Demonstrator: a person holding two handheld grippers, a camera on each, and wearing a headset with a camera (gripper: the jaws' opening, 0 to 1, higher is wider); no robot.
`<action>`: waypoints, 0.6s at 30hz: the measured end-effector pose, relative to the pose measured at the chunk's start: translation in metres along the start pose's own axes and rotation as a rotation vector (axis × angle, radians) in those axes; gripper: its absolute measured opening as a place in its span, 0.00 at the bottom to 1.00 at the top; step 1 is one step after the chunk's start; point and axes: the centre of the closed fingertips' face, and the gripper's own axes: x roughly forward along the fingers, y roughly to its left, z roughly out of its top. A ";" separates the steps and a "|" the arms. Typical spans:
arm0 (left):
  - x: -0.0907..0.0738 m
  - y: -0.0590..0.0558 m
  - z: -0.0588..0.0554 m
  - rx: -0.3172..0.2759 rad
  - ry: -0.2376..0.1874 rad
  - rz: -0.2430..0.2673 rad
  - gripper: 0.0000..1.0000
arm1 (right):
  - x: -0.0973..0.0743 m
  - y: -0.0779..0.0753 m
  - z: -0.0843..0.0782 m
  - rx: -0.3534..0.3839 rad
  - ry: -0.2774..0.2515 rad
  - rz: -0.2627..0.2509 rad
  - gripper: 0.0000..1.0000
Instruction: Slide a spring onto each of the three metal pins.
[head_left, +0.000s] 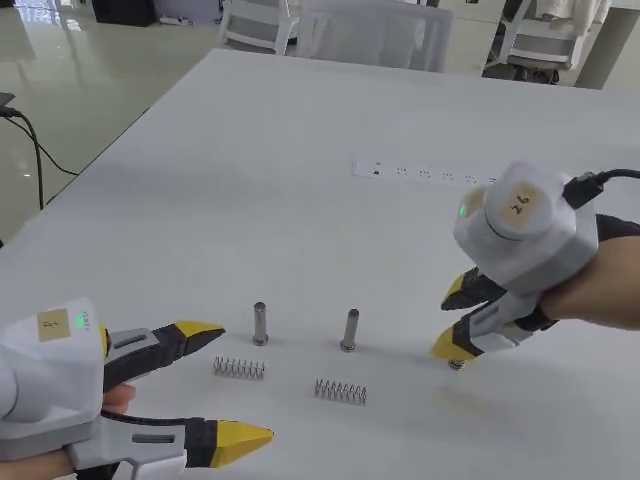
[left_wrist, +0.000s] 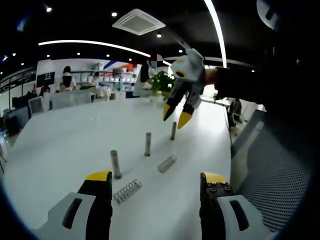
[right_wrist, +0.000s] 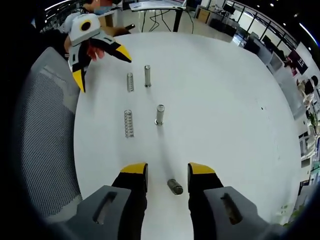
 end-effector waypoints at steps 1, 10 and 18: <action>0.000 0.000 0.000 0.001 0.000 0.000 0.67 | 0.000 0.003 0.003 -0.005 -0.006 0.005 0.30; 0.001 -0.003 0.000 0.003 0.002 -0.007 0.67 | 0.009 0.025 0.016 -0.047 -0.008 0.049 0.27; 0.002 -0.004 -0.001 0.002 0.004 -0.010 0.66 | 0.020 0.045 0.026 -0.082 -0.008 0.092 0.24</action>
